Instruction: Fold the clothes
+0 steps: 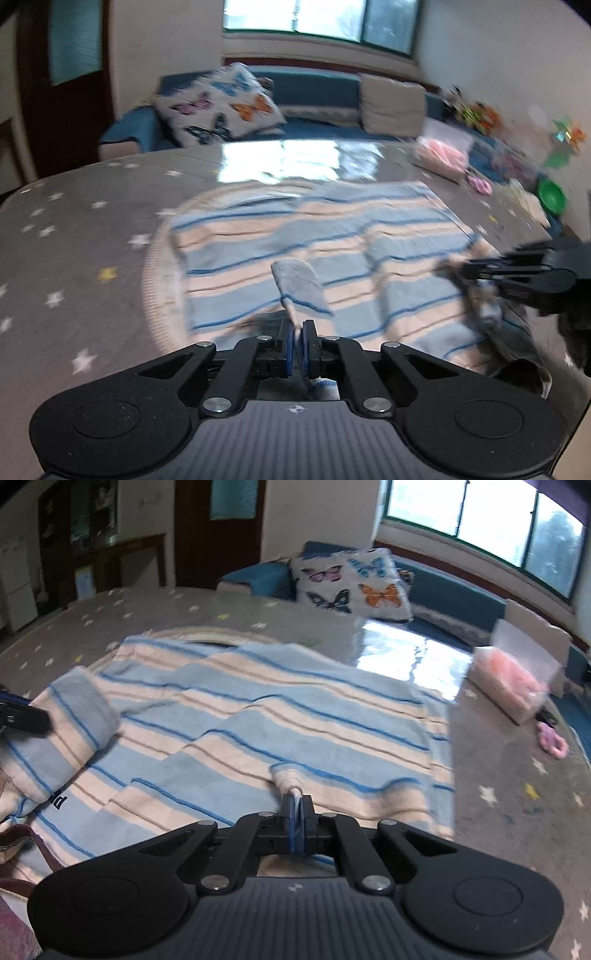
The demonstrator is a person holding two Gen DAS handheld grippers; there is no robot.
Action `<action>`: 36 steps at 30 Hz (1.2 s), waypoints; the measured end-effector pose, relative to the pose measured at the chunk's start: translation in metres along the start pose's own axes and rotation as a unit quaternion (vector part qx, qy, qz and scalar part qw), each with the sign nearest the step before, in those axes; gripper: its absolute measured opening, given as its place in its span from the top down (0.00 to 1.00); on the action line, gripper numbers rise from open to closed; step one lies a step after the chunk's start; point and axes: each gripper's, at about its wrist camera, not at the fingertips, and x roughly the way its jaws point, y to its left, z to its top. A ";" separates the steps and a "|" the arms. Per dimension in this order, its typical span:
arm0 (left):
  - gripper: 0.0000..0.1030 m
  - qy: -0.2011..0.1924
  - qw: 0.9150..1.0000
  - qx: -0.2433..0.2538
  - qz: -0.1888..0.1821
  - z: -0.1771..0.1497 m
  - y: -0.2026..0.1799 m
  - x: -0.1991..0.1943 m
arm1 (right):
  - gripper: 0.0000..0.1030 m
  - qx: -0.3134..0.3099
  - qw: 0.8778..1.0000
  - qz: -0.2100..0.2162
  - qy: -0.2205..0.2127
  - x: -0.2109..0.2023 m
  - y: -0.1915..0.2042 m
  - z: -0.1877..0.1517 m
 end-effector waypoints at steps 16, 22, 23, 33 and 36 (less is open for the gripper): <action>0.95 -0.041 0.995 -0.084 0.021 -0.030 0.046 -0.057 | 0.98 0.159 0.978 -0.125 -0.055 -0.111 -0.093 -0.070; 0.73 -0.026 0.999 -0.045 -0.009 -0.013 0.016 -0.023 | 0.98 0.206 0.966 -0.152 -0.028 -0.122 -0.110 -0.106; 0.69 -0.021 0.999 -0.038 -0.010 -0.010 0.011 -0.015 | 0.98 0.213 0.965 -0.153 -0.022 -0.122 -0.111 -0.111; 0.54 0.027 0.999 -0.027 0.000 -0.002 0.001 0.041 | 0.91 0.222 0.956 -0.190 -0.022 -0.129 -0.118 -0.122; 0.62 0.032 0.999 -0.033 -0.006 -0.001 0.002 0.046 | 0.84 0.214 0.960 -0.177 -0.027 -0.125 -0.116 -0.116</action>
